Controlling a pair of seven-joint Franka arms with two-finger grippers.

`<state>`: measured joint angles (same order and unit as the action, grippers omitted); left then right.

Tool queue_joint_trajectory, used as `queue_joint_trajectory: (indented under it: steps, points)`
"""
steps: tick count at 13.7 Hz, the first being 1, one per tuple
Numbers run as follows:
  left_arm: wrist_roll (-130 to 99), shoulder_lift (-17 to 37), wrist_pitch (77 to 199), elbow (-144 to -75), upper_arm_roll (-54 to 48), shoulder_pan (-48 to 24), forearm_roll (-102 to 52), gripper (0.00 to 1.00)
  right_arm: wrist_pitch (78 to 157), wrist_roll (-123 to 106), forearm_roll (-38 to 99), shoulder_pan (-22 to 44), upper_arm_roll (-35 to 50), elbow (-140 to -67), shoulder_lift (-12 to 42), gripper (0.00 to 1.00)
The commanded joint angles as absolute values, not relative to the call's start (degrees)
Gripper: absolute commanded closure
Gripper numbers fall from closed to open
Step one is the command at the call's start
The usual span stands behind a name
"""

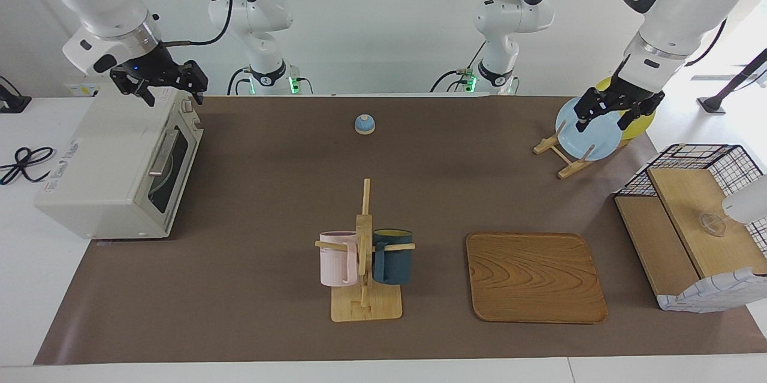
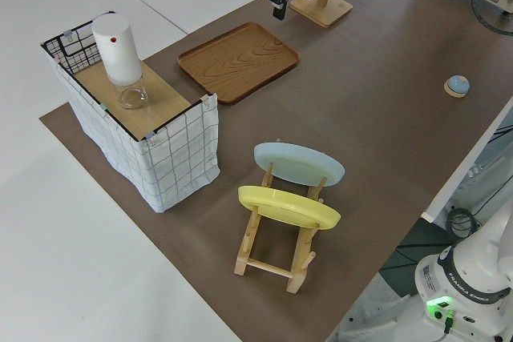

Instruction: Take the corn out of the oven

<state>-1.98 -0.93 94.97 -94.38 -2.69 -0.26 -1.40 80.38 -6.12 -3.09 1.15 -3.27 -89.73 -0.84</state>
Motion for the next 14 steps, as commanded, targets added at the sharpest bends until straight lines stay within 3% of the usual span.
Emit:
queue_joint_trajectory:
  steps: [1,9,10,12,13,14]
  points:
    - [-1.67,-2.02,95.36,-95.45,-3.16,0.44,-0.53,0.0,80.24,-5.36,-2.02,0.0,-2.46,-88.51,0.0,0.0]
    - [-1.67,-2.02,95.36,-95.45,-3.16,0.44,-0.53,0.0,80.24,-6.76,-1.76,0.26,-2.9,-89.82,-0.7,0.0]
    - [-1.67,-2.02,95.36,-95.45,-3.16,0.44,-0.53,0.0,81.03,-7.2,-1.76,0.26,-2.9,-90.96,-1.14,0.19]
    - [-1.67,-2.02,95.36,-95.45,-3.08,0.44,-0.53,0.0,86.02,-7.29,-1.84,0.18,-2.99,-96.3,-3.41,0.93]
    - [-1.67,-2.02,95.36,-95.45,-3.08,0.44,-0.53,0.0,89.09,-7.9,-1.76,-0.52,-3.16,-99.81,-4.82,1.0]
    - [-1.67,-2.02,95.36,-95.45,-3.08,0.44,-0.53,0.0,92.69,-8.61,-1.76,-1.4,-3.16,-104.46,-6.75,1.0]
